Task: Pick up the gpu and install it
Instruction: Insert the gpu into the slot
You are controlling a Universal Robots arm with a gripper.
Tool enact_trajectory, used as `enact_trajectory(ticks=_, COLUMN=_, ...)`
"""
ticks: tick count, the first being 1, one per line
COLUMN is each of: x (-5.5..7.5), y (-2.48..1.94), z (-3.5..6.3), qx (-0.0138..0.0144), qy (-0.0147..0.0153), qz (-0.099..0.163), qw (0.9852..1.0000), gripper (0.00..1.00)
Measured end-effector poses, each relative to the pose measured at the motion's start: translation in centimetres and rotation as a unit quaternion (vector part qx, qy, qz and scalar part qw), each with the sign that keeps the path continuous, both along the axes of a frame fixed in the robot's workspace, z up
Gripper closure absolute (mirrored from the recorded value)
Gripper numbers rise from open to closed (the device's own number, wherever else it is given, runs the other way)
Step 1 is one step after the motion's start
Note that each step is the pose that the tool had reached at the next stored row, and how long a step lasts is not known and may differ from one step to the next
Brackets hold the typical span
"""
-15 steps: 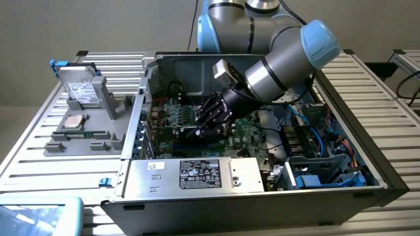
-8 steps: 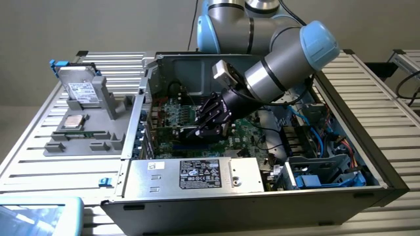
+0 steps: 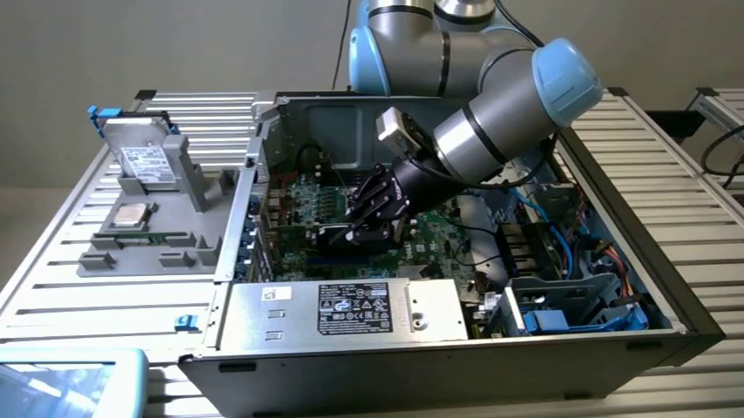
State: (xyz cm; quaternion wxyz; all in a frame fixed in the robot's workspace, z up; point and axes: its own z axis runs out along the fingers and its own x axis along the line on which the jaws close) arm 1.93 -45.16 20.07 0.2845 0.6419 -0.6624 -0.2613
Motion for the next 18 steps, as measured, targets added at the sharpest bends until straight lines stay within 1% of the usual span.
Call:
enact_trajectory(ticks=9, x=0.00, y=-0.01, z=-0.11, qx=-0.0001, qy=0.0001, qz=0.000, qw=1.0000, gripper=0.72)
enact_trajectory(ticks=11, x=0.00, y=-0.01, z=-0.11, qx=-0.0001, qy=0.0006, qz=0.000, qw=1.0000, gripper=0.72)
enact_trajectory(ticks=13, x=0.00, y=-0.01, z=-0.12, qx=0.0000, qy=0.0018, qz=0.000, qw=1.0000, gripper=0.72)
enact_trajectory(ticks=18, x=-0.02, y=-0.01, z=-0.11, qx=-0.0002, qy=0.0020, qz=0.000, qw=1.0000, gripper=0.72)
